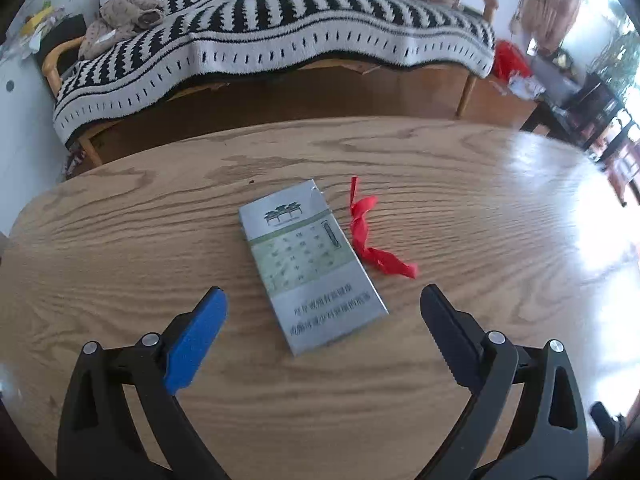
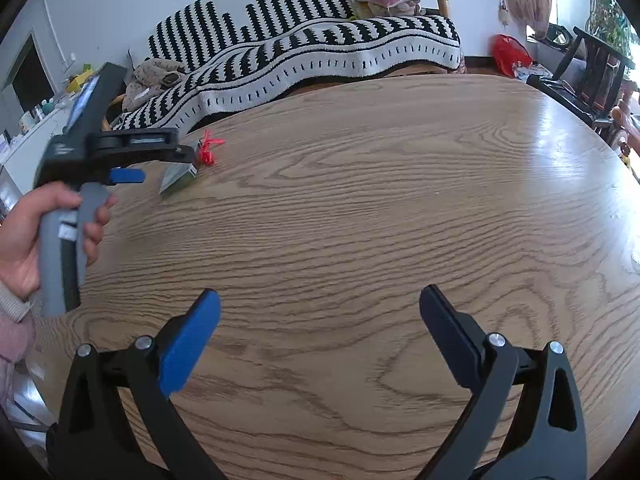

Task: Collect trash
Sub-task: 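Grasp the silver cigarette pack with the left gripper while the right grasps the red ribbon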

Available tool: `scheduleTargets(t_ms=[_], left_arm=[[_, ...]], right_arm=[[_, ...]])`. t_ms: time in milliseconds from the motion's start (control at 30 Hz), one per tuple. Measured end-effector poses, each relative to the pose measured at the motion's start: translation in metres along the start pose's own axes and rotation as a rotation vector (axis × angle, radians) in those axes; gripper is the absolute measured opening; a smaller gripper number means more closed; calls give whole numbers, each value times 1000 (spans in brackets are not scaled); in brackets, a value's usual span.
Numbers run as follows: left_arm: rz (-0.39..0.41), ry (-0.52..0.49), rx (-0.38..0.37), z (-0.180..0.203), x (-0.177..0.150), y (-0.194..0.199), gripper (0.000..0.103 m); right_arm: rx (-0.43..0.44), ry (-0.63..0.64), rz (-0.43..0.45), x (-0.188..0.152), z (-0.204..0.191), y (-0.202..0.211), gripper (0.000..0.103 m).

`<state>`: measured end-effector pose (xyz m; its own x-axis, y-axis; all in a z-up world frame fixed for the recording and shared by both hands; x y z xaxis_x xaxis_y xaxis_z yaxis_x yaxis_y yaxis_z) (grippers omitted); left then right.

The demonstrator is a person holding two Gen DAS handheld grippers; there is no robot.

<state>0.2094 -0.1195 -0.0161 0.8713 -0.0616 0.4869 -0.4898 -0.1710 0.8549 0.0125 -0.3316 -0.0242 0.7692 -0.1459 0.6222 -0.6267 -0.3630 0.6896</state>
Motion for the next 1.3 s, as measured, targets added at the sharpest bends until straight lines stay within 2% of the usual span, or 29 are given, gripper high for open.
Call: scheduleTargets(t_ms=[233,467,533,567,600,833,1067,1300], left_arm=[[-48,51,35,-26,-12,-24,94],[-47,0,9,-30,-3,-29,93],[-15,-25,-8,-28,-1,-27,84],[1,-37,-15,-28,0,-26,71],[14,-45,-19,-29,1,-24,54],[47,-44,-19,-46,-2,-25,53],[37,-39,-17,-77,-18,-20,53],[27,-31,-10,-92,-40,-10,53]], right_arm=[[-12,-25,5,-4,13,1,96],[-5,-7,-5,-2,7,-8,96],[-12,7,-15,2,4,-12,96],[-13,12,-20,4,2,-15,96],[-14,18,-25,5,0,-18,96],[-7,99,-64,26,-21,-50,96],[-27,327,-173,78,-74,-134,97],[41,401,-198,127,-118,-201,95]])
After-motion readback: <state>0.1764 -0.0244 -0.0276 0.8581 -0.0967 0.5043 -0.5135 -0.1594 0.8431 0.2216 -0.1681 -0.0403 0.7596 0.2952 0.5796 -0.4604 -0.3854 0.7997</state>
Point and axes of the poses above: each gripper's, at about its wrist camera, not at the fingertips, and y roughly against the way its jaws point, z to its right, x to its top, the point moved 1 cm from there along -y, roughly the way its jaws point, and after that the axes turned 11 degrees about x, right-handed, at the moved point
